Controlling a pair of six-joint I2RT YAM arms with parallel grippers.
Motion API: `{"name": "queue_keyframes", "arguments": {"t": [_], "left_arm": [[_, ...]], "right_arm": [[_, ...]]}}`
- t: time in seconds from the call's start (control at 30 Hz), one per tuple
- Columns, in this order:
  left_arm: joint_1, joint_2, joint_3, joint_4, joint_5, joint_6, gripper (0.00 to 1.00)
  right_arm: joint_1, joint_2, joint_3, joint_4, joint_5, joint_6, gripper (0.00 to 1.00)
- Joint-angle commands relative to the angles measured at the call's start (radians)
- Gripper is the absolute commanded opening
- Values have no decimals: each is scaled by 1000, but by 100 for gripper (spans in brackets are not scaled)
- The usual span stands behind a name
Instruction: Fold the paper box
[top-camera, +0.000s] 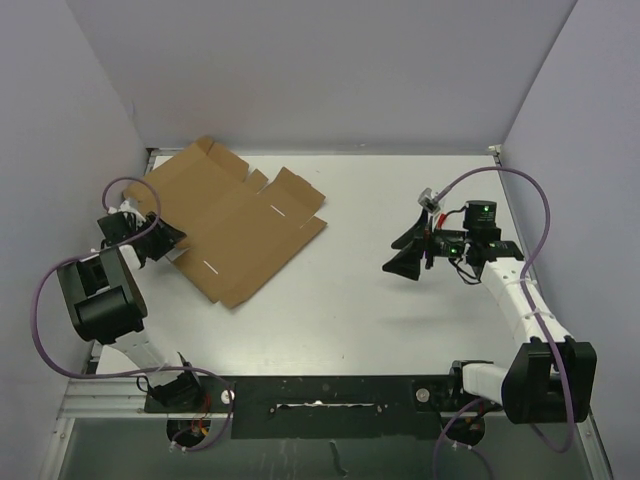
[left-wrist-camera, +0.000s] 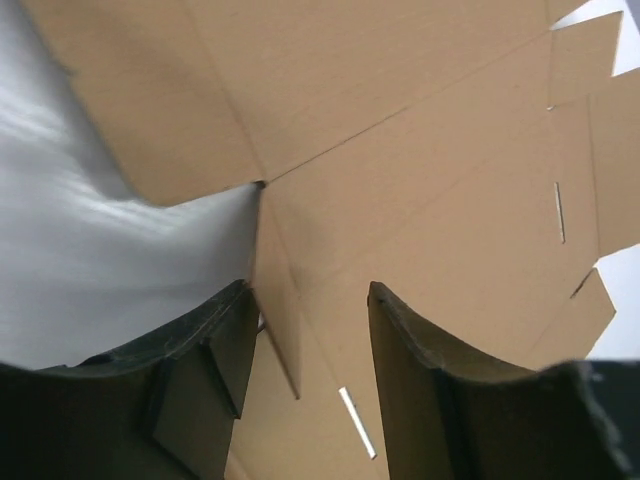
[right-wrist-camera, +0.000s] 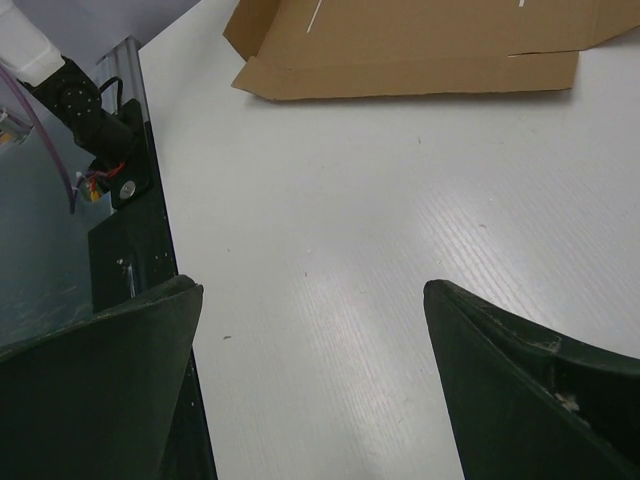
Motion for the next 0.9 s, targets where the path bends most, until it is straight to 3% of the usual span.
{"name": "queue_keyframes", "arguments": {"t": [0.0, 0.17, 0.3, 0.57, 0.77, 0.87], "left_arm": [[-20, 26, 43, 106, 36, 2, 39], [-37, 19, 34, 104, 53, -24, 11], [-92, -83, -8, 77, 17, -53, 1], [-291, -490, -233, 0, -135, -206, 0], [-573, -816, -440, -82, -437, -415, 0], [-737, -894, -490, -120, -573, -523, 0]], "right_arm": [[-19, -2, 9, 50, -46, -15, 98], [-42, -4, 5, 54, -53, -15, 98], [-60, -10, 5, 55, -61, -9, 98], [-103, -31, -2, 65, -64, 10, 98], [-124, -15, -7, 77, -23, 32, 98], [-139, -5, -8, 76, -25, 38, 98]]}}
